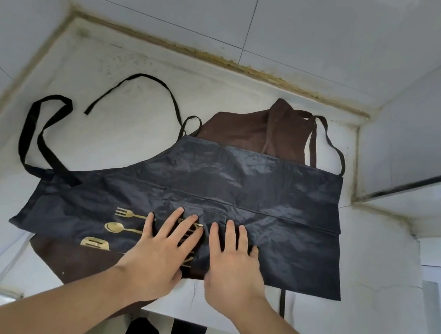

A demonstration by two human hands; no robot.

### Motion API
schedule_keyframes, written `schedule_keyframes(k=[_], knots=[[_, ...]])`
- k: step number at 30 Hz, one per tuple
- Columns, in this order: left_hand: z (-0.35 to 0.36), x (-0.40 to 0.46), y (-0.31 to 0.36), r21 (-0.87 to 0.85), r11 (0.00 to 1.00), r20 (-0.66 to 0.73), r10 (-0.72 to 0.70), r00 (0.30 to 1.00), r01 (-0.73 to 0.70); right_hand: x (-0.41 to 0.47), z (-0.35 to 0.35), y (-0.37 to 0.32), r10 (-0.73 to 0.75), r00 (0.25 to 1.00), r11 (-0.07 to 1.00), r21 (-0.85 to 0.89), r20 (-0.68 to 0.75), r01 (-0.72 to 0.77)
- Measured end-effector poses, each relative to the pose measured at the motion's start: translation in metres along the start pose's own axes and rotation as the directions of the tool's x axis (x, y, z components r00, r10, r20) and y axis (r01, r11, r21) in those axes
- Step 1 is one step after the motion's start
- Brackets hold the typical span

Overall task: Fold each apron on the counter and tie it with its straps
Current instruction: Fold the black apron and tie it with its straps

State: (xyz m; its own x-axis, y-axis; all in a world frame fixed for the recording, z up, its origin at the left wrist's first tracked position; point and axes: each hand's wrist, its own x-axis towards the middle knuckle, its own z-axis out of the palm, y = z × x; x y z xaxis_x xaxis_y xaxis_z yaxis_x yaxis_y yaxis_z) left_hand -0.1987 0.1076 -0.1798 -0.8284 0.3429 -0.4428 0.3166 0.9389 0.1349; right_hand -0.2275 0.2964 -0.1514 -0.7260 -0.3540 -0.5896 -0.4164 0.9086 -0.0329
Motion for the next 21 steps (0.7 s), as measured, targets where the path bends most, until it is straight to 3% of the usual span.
schedule_keyframes(k=[5,7,10,13,18,21], knots=[[-0.012,0.001,-0.004,-0.061,0.998,-0.120,-0.006,0.993,-0.001,0.001,-0.004,-0.009,0.055,0.998,0.997,0.059,-0.012,-0.055],[-0.020,0.002,-0.011,-0.059,0.998,-0.103,-0.005,0.995,-0.001,0.004,-0.010,0.000,0.055,0.998,0.996,0.074,-0.032,-0.052],[-0.030,0.001,-0.032,-0.001,0.995,-0.099,-0.095,0.990,0.096,0.002,-0.016,0.029,0.059,0.990,0.992,0.118,-0.126,-0.044],[-0.046,-0.006,-0.055,0.006,0.981,-0.120,-0.191,0.974,0.193,-0.007,-0.015,0.067,0.140,0.979,0.988,0.086,-0.146,-0.128],[-0.082,-0.013,-0.097,-0.003,0.949,0.125,-0.313,0.941,0.316,-0.025,-0.023,0.132,0.344,0.938,0.938,0.060,-0.041,-0.342],[-0.098,-0.015,-0.128,0.008,0.950,0.281,-0.303,0.911,0.313,-0.033,-0.034,0.163,0.315,0.946,0.946,0.056,0.077,-0.320]])
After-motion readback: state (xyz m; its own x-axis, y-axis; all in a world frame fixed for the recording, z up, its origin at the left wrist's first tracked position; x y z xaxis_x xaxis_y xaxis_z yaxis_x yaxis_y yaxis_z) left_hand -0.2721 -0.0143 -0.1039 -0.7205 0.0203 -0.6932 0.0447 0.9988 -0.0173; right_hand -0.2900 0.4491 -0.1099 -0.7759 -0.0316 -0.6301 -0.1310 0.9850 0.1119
